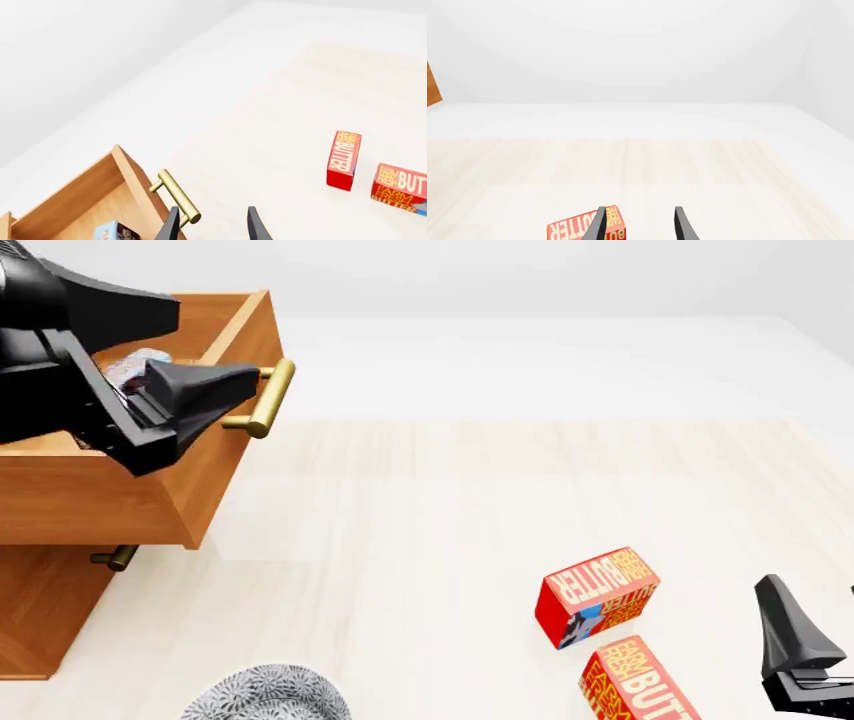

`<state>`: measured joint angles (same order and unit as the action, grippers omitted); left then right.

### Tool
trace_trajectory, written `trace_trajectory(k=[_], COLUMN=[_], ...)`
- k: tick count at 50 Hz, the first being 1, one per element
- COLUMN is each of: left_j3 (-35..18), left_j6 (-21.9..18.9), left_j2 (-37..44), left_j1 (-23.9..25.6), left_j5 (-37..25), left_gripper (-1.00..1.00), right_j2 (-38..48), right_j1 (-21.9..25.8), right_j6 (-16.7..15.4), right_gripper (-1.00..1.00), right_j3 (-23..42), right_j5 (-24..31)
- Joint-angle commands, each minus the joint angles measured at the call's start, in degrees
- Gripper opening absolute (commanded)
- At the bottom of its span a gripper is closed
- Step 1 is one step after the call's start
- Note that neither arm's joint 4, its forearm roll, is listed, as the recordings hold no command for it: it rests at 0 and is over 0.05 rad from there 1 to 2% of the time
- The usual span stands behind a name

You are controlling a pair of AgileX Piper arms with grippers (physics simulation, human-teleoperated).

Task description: Put the chocolate pudding in the top drawer of the cabinet and close it.

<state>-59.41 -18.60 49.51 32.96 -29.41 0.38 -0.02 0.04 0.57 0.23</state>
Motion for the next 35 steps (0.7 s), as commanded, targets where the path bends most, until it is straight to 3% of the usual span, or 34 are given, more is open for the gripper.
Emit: trace_trajectory(k=[1, 35], left_j3=[4.88, 10.28], left_j6=[1.07, 1.73], left_j2=[3.00, 6.99], left_j1=[3.44, 6.01], left_j5=[5.14, 9.46], left_gripper=[1.00, 1.00], right_j2=[-0.01, 0.01], right_j1=[0.00, -0.01], right_j6=[0.00, 0.02], right_gripper=[1.00, 1.00], right_j3=[0.00, 0.00], right_j5=[0.00, 0.00])
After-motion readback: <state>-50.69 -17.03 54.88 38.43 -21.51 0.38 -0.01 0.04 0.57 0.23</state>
